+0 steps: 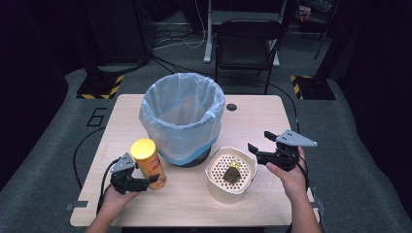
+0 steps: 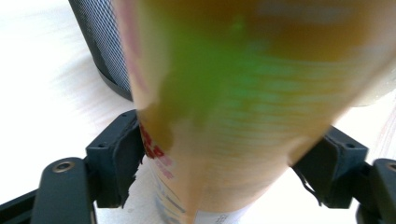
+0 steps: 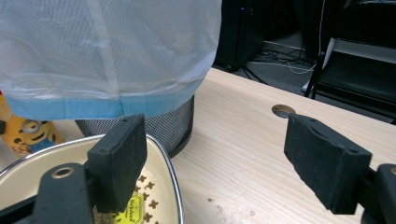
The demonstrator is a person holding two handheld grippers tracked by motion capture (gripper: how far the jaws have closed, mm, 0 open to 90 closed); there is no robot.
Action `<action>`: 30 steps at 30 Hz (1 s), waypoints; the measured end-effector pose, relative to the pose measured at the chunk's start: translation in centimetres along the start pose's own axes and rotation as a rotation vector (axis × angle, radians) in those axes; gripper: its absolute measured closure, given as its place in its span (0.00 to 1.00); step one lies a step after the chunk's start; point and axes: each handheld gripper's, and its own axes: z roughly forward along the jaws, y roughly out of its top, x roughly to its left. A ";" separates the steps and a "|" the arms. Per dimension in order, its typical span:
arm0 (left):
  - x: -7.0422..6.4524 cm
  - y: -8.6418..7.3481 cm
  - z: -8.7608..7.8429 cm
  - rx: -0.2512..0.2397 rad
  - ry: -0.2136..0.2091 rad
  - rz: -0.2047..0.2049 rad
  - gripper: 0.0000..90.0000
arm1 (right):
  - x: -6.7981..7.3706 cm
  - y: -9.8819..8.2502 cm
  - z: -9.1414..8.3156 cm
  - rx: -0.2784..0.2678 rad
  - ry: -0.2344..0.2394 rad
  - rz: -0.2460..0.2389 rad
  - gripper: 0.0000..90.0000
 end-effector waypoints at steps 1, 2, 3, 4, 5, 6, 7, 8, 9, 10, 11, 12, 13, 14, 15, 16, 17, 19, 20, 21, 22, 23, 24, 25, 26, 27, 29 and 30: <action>0.0 0.0 -0.1 -0.005 -0.006 -0.014 0.26 | -0.1 0.0 0.0 -0.003 0.001 -0.003 0.23; 0.1 0.1 -0.2 -0.001 -0.011 -0.024 0.26 | -0.1 0.0 0.0 -0.004 0.002 -0.005 0.23; 0.2 0.0 -0.2 -0.005 -0.004 -0.022 0.26 | -0.1 -0.1 -0.1 -0.004 0.000 -0.006 0.24; 0.1 0.1 -0.3 -0.001 0.003 -0.018 0.26 | -0.2 -0.1 -0.1 -0.003 -0.001 -0.006 0.24; 0.1 0.1 -0.3 0.004 0.005 -0.017 0.26 | -0.1 -0.1 -0.1 -0.001 -0.002 0.000 0.24; 0.1 0.1 -0.4 0.015 0.003 -0.014 0.27 | -0.1 -0.1 -0.1 -0.001 -0.003 0.002 0.24; 0.1 0.2 -0.5 0.018 0.007 -0.002 0.27 | -0.1 -0.1 -0.1 -0.001 -0.003 0.002 0.24; 0.0 0.2 -0.6 0.018 0.008 -0.007 0.27 | -0.1 -0.1 -0.1 0.000 -0.004 0.001 0.24; 0.0 0.3 -0.7 0.020 0.013 0.000 0.27 | -0.1 -0.2 -0.1 0.000 -0.004 0.001 0.24; -0.1 0.4 -0.8 0.021 0.019 0.005 0.27 | -0.2 -0.2 -0.1 0.000 -0.004 0.001 0.24; -0.2 0.5 -0.9 0.024 0.020 0.004 0.27 | -0.3 -0.2 -0.1 -0.001 -0.006 -0.002 0.24; -0.3 0.7 -1.0 0.018 0.031 0.005 0.27 | -0.3 -0.2 -0.1 -0.001 -0.009 0.002 0.24; -0.3 0.9 -1.2 0.026 0.028 0.007 0.27 | -0.4 -0.2 -0.2 0.001 -0.010 0.002 0.24; -0.4 1.0 -1.4 0.020 0.038 0.015 0.27 | -0.4 -0.3 -0.2 0.002 -0.011 0.008 0.24; -0.4 1.2 -1.6 0.023 0.035 0.013 0.27 | -0.4 -0.3 -0.2 0.000 -0.012 0.010 0.24; -0.3 1.4 -1.8 0.024 0.033 0.009 0.27 | -0.4 -0.3 -0.2 0.001 -0.011 0.010 0.24; -0.3 1.6 -2.1 0.023 0.031 0.000 0.27 | -0.5 -0.3 -0.2 -0.001 -0.010 0.004 0.24; -0.3 2.0 -2.5 0.025 0.036 -0.008 0.27 | -0.6 -0.4 -0.3 -0.002 -0.014 0.014 0.24; -0.3 2.1 -2.6 0.026 0.035 -0.011 0.27 | -0.6 -0.4 -0.3 -0.001 -0.014 0.015 0.24; -0.2 2.3 -2.8 0.027 0.038 -0.004 0.27 | -0.7 -0.4 -0.3 -0.002 -0.012 0.013 0.24; -0.2 2.4 -3.0 0.022 0.045 -0.012 0.27 | -0.7 -0.4 -0.3 -0.001 -0.012 0.014 0.24; -0.2 2.6 -3.2 0.029 0.037 -0.024 0.27 | -0.7 -0.4 -0.3 -0.003 -0.012 0.015 0.24; -0.1 2.7 -3.4 0.031 0.035 -0.034 0.27 | -0.8 -0.5 -0.4 -0.001 -0.014 0.019 0.24; -0.1 2.8 -3.5 0.027 0.038 -0.036 0.27 | -0.8 -0.5 -0.3 0.000 -0.014 0.020 0.24; -0.1 3.0 -3.7 0.032 0.037 -0.037 0.27 | -0.9 -0.5 -0.3 0.002 -0.015 0.018 0.24; -0.1 3.2 -3.8 0.036 0.039 -0.040 0.27 | -1.0 -0.6 -0.3 0.004 -0.017 0.021 0.24; -0.2 3.5 -3.9 0.041 0.040 -0.042 0.27 | -1.1 -0.7 -0.3 0.005 -0.017 0.028 0.24; -0.2 3.6 -4.0 0.041 0.044 -0.037 0.27 | -1.1 -0.8 -0.3 0.005 -0.016 0.025 0.24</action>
